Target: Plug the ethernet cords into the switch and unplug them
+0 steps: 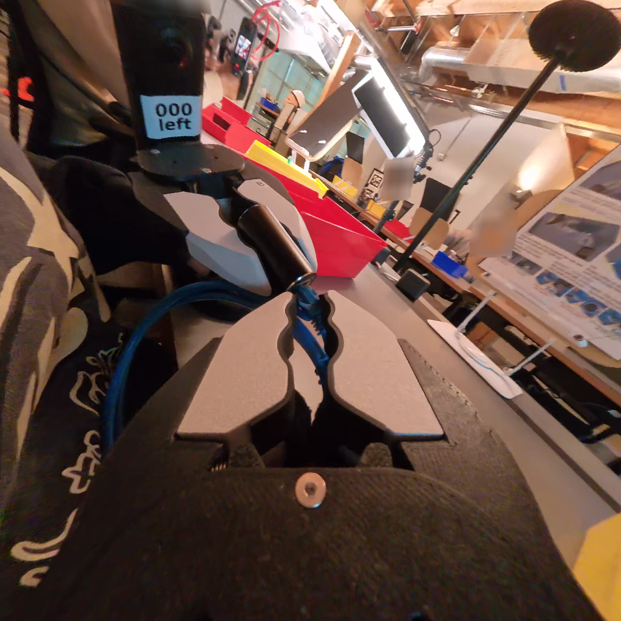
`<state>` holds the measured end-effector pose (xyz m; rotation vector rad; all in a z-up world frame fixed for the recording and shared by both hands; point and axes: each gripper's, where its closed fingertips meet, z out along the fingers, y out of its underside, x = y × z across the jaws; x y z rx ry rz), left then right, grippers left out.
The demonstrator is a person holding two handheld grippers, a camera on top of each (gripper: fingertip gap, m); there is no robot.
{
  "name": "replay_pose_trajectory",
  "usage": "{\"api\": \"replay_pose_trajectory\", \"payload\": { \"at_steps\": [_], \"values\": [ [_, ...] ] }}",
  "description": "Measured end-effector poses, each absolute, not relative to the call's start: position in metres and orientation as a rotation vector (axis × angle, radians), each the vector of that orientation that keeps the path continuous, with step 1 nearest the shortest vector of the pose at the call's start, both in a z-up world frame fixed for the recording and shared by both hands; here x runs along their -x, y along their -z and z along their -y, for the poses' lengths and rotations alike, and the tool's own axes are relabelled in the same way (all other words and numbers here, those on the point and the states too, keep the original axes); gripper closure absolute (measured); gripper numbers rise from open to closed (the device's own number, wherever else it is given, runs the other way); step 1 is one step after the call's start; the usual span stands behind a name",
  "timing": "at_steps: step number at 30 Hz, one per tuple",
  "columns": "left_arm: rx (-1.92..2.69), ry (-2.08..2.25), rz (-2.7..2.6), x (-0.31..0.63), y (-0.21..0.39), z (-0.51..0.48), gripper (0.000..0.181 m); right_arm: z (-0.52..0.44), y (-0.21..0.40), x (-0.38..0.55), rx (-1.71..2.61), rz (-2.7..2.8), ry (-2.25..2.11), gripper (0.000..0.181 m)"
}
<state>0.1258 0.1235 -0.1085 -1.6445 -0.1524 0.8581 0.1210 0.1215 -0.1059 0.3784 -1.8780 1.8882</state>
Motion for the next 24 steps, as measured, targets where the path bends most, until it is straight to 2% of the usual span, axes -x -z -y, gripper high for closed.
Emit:
{"api": "replay_pose_trajectory", "payload": {
  "at_steps": [1, 13, 16, 17, 24],
  "values": [
    [1.630, -0.879, 0.171, -0.125, 0.107, -0.124, 0.154, -0.122, 0.104, -0.123, -0.395, 1.871, -1.878, 0.181],
    [1.633, -0.887, 0.194, -0.123, 0.108, -0.121, 0.154, -0.120, 0.109, -0.123, -0.437, 1.934, -1.860, 0.181],
    [1.640, -0.883, 0.188, -0.123, 0.109, -0.120, 0.155, -0.121, 0.109, -0.122, -0.467, 1.902, -1.795, 0.180],
    [1.648, -0.884, 0.187, -0.123, 0.110, -0.120, 0.155, -0.122, 0.106, -0.115, -0.421, 1.870, -1.754, 0.152],
    [1.667, -0.866, 0.138, -0.127, 0.113, -0.123, 0.155, -0.122, 0.113, -0.120, -0.510, 1.974, -1.725, 0.162]
  ]
}}
